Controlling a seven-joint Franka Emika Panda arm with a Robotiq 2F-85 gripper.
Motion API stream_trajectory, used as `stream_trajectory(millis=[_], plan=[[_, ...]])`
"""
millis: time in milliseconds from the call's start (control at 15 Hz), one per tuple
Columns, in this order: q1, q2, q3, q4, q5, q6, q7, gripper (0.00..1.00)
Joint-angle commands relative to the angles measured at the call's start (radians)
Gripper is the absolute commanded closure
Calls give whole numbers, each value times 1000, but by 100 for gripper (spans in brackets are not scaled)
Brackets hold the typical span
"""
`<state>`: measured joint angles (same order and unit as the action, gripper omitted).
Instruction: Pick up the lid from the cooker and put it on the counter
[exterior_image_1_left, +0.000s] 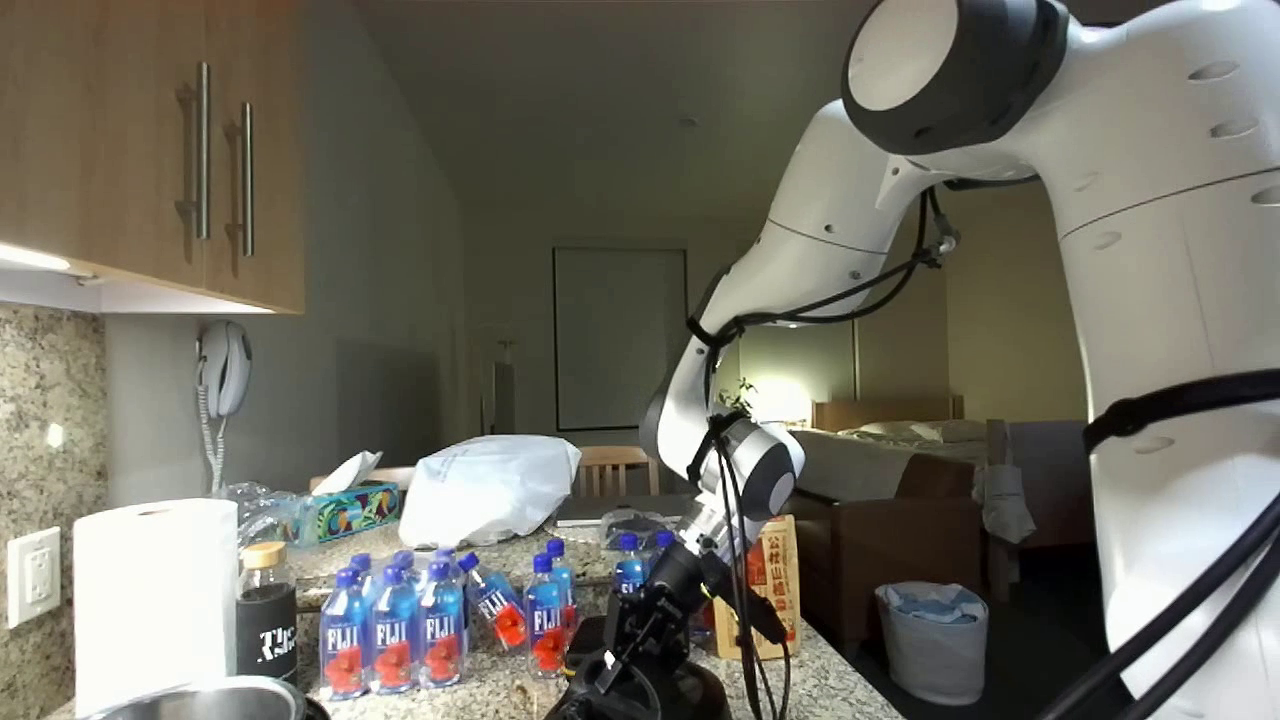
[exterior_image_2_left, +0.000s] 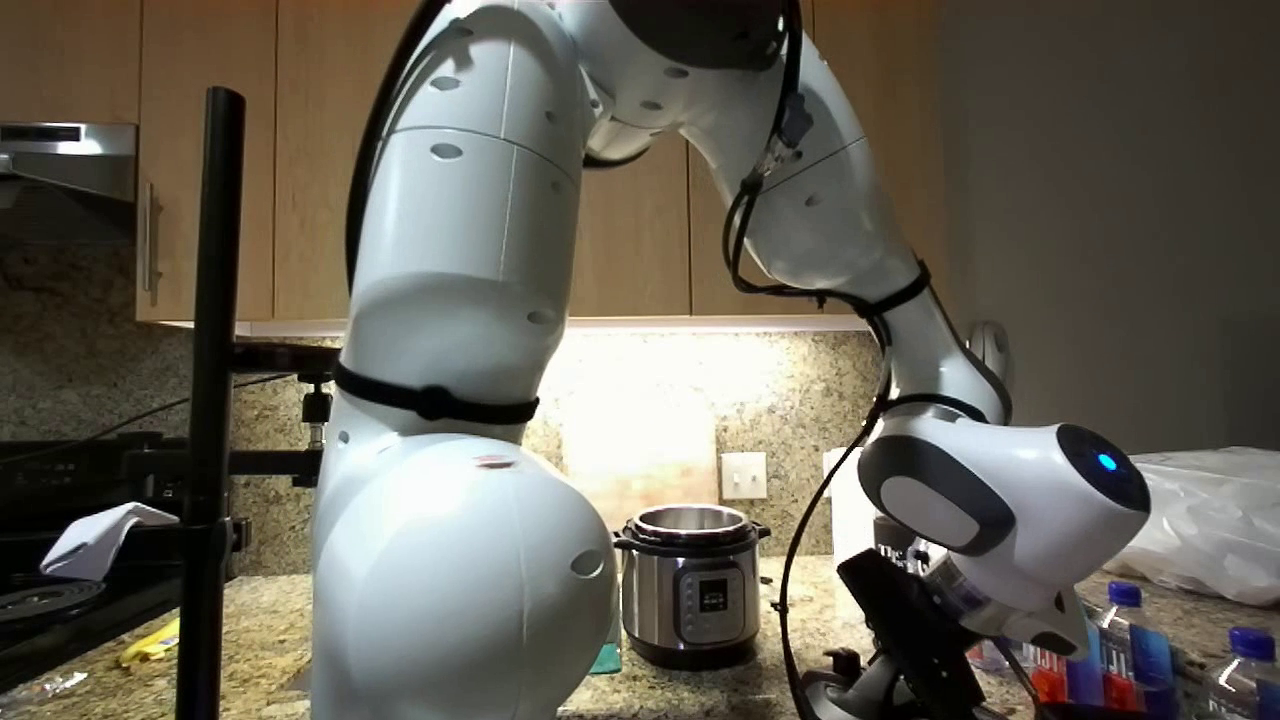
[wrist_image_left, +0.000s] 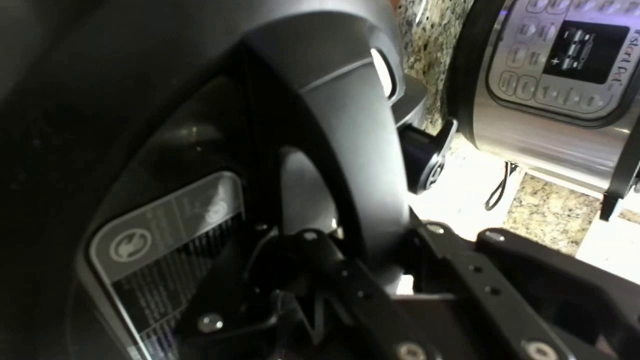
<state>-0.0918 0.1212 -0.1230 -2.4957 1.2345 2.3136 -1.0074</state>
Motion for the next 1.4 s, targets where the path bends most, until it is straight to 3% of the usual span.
stream_trajectory(millis=[0, 800, 867, 1333], plan=[[-32, 21, -12, 12, -9, -44, -13, 98], [-69, 129, -28, 68, -24, -47, 8, 99], [-68, 137, -27, 73, -29, -47, 13, 77], [-69, 127, -35, 102, -142, -107, 48, 35]])
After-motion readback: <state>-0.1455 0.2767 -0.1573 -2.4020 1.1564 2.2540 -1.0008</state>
